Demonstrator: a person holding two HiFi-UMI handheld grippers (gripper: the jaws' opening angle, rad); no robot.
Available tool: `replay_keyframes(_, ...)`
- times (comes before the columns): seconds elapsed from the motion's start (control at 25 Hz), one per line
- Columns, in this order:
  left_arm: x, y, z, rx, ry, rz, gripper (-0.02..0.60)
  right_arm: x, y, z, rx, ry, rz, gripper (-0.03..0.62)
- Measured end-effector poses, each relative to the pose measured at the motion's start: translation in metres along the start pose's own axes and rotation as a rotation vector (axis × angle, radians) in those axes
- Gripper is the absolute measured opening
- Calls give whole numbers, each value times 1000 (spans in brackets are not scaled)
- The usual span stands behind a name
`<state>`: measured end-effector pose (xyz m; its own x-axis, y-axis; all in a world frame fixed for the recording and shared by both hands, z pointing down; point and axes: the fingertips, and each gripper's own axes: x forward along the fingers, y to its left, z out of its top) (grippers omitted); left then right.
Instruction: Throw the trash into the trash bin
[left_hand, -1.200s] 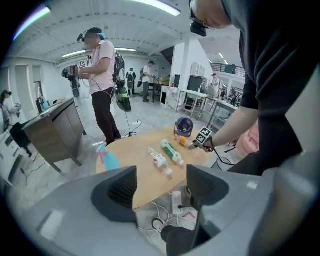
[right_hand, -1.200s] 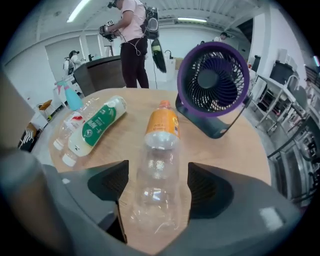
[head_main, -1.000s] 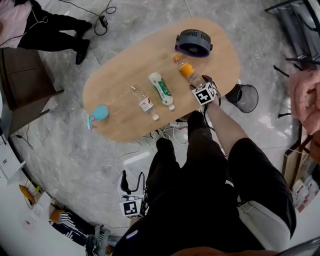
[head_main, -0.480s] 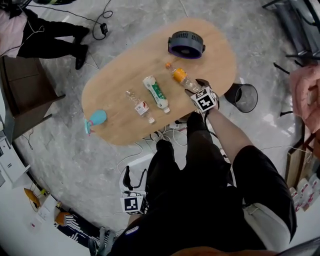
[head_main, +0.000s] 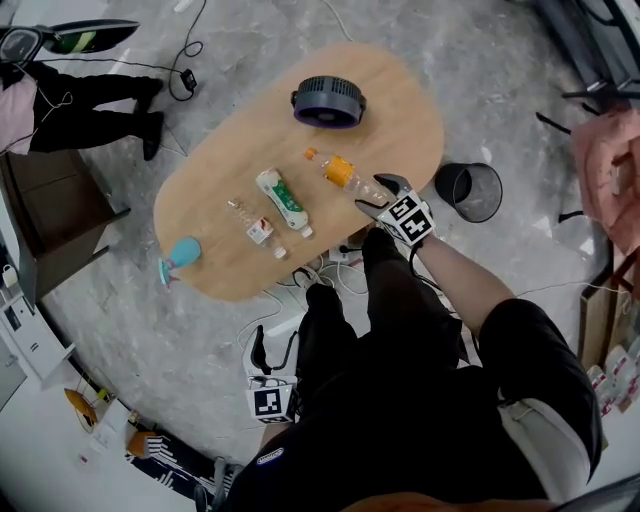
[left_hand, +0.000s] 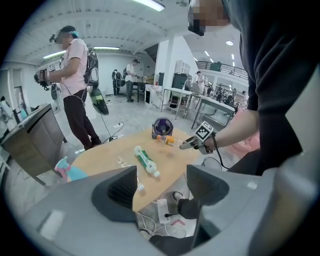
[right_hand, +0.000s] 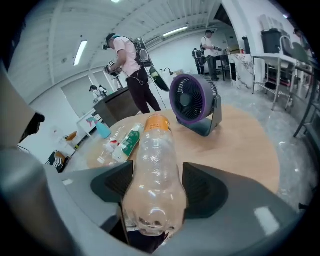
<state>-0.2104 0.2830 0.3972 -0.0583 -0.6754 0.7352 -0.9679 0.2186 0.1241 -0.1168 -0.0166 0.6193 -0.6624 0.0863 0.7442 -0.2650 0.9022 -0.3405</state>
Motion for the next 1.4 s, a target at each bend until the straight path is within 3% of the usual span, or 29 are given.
replay_keyframes(0.16, 9, -19, 7, -7, -36, 8, 318, -26, -2, -5, -36, -9, 24, 341)
replay_keyframes(0.4, 10, -33, -9, -21, -56, -19, 318, -68, -4, -13, -58, -56, -8, 341)
replay_keyframes(0.72, -55, 1, -73, -50, -84, 52, 318, -114, 29, -41, 47, -117, -127, 341)
replay_keyframes(0.96, -98, 30, -107, -16, -130, 102, 318, -142, 73, -55, 99, -198, -195, 341)
replay_keyframes(1.24, -126, 29, -137, 36, -129, 57, 316, -184, 96, -85, 187, -250, -280, 341)
replay_keyframes(1.4, -121, 22, -128, 81, -126, -14, 315, -229, 96, -101, 242, -295, -373, 341)
